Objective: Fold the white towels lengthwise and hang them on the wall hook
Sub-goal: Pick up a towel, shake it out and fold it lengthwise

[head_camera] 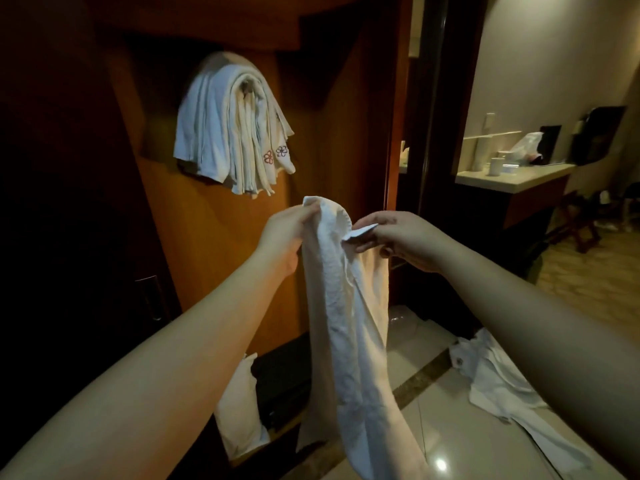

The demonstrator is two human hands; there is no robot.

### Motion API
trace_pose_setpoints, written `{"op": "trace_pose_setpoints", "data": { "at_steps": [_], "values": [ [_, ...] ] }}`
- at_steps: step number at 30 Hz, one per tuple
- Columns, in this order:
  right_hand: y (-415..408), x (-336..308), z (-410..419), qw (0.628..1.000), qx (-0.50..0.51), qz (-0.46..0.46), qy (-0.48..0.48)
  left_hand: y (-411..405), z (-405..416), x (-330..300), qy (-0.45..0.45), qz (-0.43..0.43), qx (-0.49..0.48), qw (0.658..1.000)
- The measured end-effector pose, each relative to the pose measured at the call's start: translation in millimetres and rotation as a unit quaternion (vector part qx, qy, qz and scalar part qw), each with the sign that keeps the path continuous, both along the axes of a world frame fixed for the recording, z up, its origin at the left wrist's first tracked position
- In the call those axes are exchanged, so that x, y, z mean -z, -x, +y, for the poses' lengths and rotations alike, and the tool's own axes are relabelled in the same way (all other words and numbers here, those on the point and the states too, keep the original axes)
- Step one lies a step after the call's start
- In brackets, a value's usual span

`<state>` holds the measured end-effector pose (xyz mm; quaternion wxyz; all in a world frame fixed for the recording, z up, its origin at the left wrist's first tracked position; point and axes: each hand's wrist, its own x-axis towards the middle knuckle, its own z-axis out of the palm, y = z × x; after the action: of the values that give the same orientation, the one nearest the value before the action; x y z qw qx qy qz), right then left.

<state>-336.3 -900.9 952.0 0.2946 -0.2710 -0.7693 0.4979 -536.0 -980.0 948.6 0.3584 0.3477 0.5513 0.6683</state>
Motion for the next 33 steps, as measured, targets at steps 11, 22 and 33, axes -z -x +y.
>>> {"op": "trace_pose_setpoints", "data": {
  "at_steps": [11,22,33],
  "values": [
    [39.1,-28.6,-30.6,0.975,0.078,0.089,-0.19,-8.1,-18.5,-22.9,-0.055,0.046,0.053,0.996],
    [59.5,-46.8,-48.8,0.971,0.089,0.14,-0.174,-6.5,-45.8,-42.6,-0.117,-0.024,0.105,0.987],
    [69.6,-55.9,-57.8,0.969,0.1,0.17,-0.149,1.8,-55.0,-52.6,-0.121,0.057,0.195,0.972]
  ]
}}
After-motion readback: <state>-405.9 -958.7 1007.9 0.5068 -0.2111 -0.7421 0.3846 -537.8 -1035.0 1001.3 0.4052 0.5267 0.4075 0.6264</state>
